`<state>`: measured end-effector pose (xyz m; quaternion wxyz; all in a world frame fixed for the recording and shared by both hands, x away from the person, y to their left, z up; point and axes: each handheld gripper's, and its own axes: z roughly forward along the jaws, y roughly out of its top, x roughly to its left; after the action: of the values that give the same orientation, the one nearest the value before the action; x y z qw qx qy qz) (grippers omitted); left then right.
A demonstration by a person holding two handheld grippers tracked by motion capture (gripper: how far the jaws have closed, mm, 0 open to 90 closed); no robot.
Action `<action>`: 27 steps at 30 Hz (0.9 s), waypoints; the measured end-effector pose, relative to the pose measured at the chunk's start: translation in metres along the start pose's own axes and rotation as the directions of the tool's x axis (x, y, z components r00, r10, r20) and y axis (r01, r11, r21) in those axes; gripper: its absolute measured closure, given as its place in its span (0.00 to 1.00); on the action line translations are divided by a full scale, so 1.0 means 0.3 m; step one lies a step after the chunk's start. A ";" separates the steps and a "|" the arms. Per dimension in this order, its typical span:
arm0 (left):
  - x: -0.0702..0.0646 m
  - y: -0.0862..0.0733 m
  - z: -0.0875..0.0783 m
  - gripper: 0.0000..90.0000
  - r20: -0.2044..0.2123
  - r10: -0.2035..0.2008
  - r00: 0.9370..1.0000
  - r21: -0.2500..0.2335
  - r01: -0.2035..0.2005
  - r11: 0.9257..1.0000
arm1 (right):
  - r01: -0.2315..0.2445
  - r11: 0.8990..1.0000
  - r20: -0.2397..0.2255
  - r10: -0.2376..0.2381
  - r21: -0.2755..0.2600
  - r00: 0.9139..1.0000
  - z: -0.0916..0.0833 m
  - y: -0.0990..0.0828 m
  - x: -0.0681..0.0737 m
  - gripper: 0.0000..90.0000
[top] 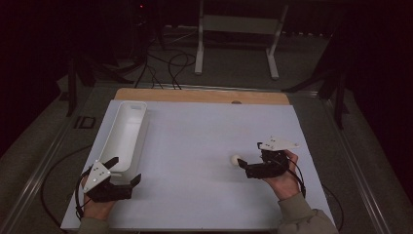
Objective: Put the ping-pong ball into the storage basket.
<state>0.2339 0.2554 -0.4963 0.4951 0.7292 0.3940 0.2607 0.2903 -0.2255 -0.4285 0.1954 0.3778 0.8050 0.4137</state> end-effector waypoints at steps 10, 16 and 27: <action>0.000 0.000 0.000 0.01 0.001 0.000 1.000 0.000 0.000 1.000 | 0.012 1.000 0.006 -0.012 0.020 1.000 0.010 0.020 0.000 0.08; 0.000 0.000 0.000 0.01 0.000 0.002 1.000 0.001 -0.002 1.000 | 0.020 0.999 0.014 -0.020 0.038 1.000 0.024 0.035 0.004 0.08; 0.000 0.000 0.000 0.01 0.002 0.002 1.000 0.001 -0.002 1.000 | 0.018 0.997 0.017 -0.019 0.075 1.000 0.045 0.055 -0.007 0.08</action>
<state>0.2339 0.2554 -0.4964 0.4950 0.7298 0.3931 0.2604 0.3074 -0.2140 -0.4229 0.1921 0.3809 0.8216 0.3782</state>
